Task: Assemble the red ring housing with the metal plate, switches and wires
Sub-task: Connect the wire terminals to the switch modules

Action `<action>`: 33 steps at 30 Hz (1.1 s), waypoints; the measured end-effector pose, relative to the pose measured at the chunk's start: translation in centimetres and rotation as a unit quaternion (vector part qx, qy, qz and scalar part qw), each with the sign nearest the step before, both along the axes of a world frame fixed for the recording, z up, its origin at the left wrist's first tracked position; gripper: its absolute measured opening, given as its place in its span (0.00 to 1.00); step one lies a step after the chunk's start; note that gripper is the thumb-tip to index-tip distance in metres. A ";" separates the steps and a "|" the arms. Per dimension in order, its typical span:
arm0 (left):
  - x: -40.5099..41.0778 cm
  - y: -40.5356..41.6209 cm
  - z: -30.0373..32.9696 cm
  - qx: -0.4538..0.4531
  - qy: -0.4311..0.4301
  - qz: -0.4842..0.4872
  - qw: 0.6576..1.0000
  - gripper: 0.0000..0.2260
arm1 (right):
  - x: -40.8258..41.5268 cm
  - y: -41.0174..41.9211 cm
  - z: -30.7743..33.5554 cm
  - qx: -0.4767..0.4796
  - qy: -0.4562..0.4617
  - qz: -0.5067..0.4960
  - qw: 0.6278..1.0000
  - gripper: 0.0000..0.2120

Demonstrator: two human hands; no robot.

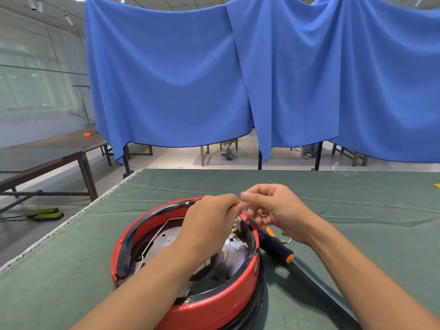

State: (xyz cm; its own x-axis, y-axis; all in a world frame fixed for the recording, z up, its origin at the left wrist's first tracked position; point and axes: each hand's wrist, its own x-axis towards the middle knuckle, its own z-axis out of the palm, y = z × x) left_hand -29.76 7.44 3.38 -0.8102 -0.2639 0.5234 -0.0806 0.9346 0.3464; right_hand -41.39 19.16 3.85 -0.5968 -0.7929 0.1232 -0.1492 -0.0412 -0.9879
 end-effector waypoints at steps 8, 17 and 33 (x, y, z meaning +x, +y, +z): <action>0.2 -0.5 0.0 0.016 0.029 0.011 0.999 0.09 | -1.3 1.4 -0.6 0.036 -0.069 -0.049 0.996 0.12; 0.3 -0.2 -0.1 -0.007 0.024 0.029 0.999 0.09 | -0.9 1.4 -0.7 -0.009 -0.024 -0.049 0.998 0.06; 0.1 -0.4 0.2 0.150 0.005 0.002 0.989 0.06 | 1.4 -0.1 -0.2 0.019 0.045 -0.062 0.997 0.07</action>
State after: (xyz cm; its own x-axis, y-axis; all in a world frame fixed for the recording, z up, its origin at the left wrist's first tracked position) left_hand -29.70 6.99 3.56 -0.8044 -0.4105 0.4294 -0.0786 0.7900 0.6081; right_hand -40.02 19.10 3.65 -0.6791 -0.7181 0.1520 -0.2387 0.0203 -0.9709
